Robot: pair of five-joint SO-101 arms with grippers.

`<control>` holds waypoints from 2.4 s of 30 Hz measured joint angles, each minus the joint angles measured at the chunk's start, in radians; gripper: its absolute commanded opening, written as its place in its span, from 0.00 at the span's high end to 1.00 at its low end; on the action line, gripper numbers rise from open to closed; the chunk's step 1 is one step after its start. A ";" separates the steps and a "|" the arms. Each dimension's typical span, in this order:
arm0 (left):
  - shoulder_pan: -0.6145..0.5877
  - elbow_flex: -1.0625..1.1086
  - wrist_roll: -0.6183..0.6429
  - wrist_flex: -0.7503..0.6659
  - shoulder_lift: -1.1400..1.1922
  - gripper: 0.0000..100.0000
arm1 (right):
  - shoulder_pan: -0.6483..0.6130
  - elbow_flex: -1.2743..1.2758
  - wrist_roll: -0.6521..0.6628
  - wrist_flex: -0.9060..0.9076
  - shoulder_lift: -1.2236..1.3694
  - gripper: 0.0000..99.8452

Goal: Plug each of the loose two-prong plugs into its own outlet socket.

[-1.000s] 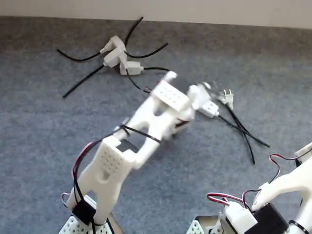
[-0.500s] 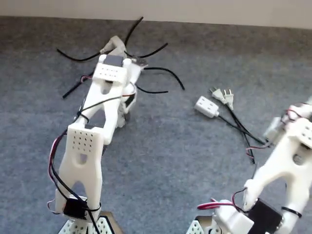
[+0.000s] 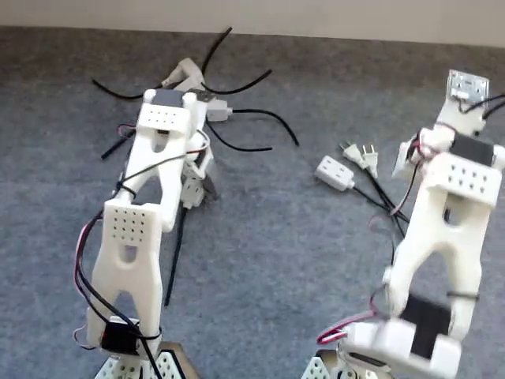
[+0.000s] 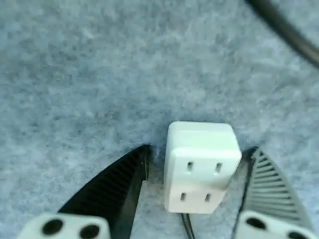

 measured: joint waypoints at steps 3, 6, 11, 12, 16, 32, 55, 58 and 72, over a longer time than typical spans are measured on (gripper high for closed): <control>-0.028 -0.044 0.060 0.000 0.005 0.66 | -0.009 -0.192 0.000 0.037 0.201 0.78; -0.064 -0.087 0.121 -0.008 0.006 0.66 | -0.034 -0.416 0.000 0.095 0.422 0.78; -0.089 -0.097 0.172 -0.008 0.006 0.66 | -0.098 -0.821 0.000 0.172 0.770 0.78; -0.086 -0.097 0.172 -0.008 0.006 0.66 | -0.109 -0.901 0.000 0.178 0.835 0.78; -0.086 -0.097 0.170 -0.008 0.006 0.66 | -0.129 -1.175 0.000 0.181 1.074 0.78; -0.086 -0.097 0.178 -0.009 0.006 0.66 | -0.083 -1.548 0.002 0.184 1.398 0.78; -0.086 -0.097 0.178 -0.009 0.006 0.66 | 0.157 -1.620 0.181 0.388 1.323 0.78; -0.086 -0.097 0.178 -0.009 0.006 0.66 | 0.149 -1.628 0.129 0.388 1.234 0.78; -0.086 -0.097 0.178 -0.026 0.006 0.66 | -0.060 -1.135 0.021 0.388 1.007 0.78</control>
